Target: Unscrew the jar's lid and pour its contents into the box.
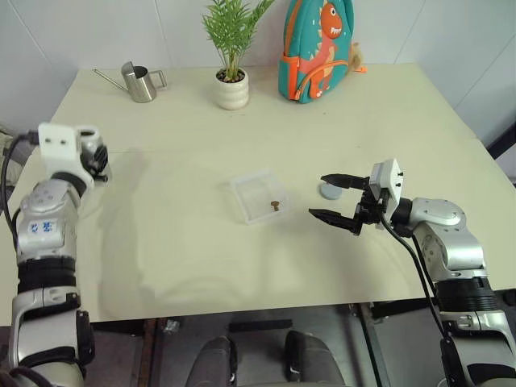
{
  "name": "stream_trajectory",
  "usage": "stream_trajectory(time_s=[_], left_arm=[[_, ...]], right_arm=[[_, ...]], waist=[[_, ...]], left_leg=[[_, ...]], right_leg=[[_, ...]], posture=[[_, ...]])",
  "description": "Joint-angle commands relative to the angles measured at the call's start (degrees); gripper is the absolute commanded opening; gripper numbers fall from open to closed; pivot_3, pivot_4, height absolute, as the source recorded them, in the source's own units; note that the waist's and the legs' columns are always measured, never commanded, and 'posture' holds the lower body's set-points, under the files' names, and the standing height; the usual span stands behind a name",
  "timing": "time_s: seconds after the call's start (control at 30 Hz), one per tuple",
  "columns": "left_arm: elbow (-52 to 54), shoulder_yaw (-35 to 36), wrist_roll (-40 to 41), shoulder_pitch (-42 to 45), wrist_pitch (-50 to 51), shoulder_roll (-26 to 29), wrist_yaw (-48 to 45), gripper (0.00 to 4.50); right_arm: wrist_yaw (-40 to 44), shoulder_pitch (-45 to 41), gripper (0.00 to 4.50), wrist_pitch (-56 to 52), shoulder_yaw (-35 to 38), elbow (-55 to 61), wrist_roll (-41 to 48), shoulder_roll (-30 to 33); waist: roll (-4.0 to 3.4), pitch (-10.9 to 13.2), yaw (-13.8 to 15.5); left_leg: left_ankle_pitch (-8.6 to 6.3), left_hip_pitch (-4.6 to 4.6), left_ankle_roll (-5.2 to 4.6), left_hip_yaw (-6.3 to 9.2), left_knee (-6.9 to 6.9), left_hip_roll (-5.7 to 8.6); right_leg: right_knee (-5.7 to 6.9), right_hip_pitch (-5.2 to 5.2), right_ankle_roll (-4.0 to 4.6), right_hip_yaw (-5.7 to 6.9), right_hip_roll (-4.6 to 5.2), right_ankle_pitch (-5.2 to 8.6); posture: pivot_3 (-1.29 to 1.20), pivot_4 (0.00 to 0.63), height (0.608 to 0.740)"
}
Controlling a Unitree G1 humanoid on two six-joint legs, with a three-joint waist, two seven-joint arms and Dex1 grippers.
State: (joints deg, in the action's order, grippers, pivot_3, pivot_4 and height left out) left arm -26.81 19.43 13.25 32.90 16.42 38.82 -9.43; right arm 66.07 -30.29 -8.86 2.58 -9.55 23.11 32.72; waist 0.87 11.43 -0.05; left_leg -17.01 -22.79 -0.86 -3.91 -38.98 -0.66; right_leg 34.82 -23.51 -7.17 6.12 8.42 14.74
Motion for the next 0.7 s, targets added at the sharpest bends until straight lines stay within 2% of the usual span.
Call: stream_trajectory(time_s=[0.03, 0.2, 0.33, 0.4, 0.47, 0.6, 0.7], left_arm=[[2.84, 6.39, 4.51, -2.58, -1.25, -2.09, 0.44, 1.96], [6.41, 8.16, 3.15, -8.19, -9.77, -4.83, 0.52, 1.96], [6.15, 8.82, 4.15, -9.41, -11.63, -6.16, -0.03, 1.96], [7.0, 9.64, 5.8, -10.01, -11.61, -7.12, -0.83, 2.67], [8.29, 10.23, 6.78, -10.86, -10.88, -7.52, -1.29, 3.15], [12.2, 12.32, 7.72, -13.45, -6.41, -5.98, -0.03, 4.4], [16.04, 13.2, 7.52, -17.0, -3.78, -3.47, -1.57, 4.46]], right_arm=[[0.96, -2.31, 4.48, 1.82, 0.6, -0.64, 0.95, -0.66], [1.69, -3.82, 4.48, 2.42, 1.01, -2.95, 0.87, -0.92], [1.97, -4.5, 4.48, 2.84, 0.95, -4.14, 0.71, -1.12], [2.02, -4.68, 4.5, 2.88, 0.87, -4.38, 0.7, -1.27], [2.08, -4.78, 4.5, 2.87, 0.82, -4.49, 0.67, -1.43], [2.21, -4.81, 4.5, 2.77, 0.98, -4.01, 0.95, -1.59], [2.09, -4.62, 4.5, 2.25, 1.07, -3.08, 1.3, -1.55]], waist=[[0.09, -0.06, 0.05], [0.18, -0.11, -0.07], [0.18, -0.12, -0.06], [0.19, -0.12, -0.07], [0.19, -0.12, -0.1], [0.19, -0.12, -0.16], [0.19, -0.12, -0.35]], left_leg=[[0.0, -0.01, 0.0, 0.01, 0.0, 0.0], [-0.07, 0.12, 0.09, 0.13, 0.05, -0.04], [-0.09, 0.16, 0.09, 0.11, 0.08, -0.06], [-0.1, 0.18, 0.08, 0.12, 0.09, -0.07], [-0.13, 0.2, 0.08, 0.1, 0.1, -0.08], [-0.2, 0.24, 0.07, 0.03, 0.12, -0.11], [-0.24, 0.3, 0.07, -0.04, 0.18, -0.14]], right_leg=[[0.0, 0.0, 0.0, 0.0, 0.01, 0.0], [0.0, 0.01, 0.02, -0.05, 0.06, -0.01], [-0.01, 0.0, 0.05, -0.08, 0.07, -0.03], [-0.01, 0.0, 0.05, -0.09, 0.07, -0.03], [-0.02, 0.0, 0.06, -0.09, 0.07, -0.04], [-0.05, -0.01, 0.06, -0.08, 0.07, -0.04], [-0.06, -0.02, 0.06, -0.08, 0.07, -0.04]], posture=[[0.0, 0.15, 0.74], [0.0, 0.15, 0.74], [0.0, 0.15, 0.74], [0.0, 0.15, 0.74], [0.0, 0.15, 0.74], [0.0, 0.15, 0.74], [0.0, 0.15, 0.74]])
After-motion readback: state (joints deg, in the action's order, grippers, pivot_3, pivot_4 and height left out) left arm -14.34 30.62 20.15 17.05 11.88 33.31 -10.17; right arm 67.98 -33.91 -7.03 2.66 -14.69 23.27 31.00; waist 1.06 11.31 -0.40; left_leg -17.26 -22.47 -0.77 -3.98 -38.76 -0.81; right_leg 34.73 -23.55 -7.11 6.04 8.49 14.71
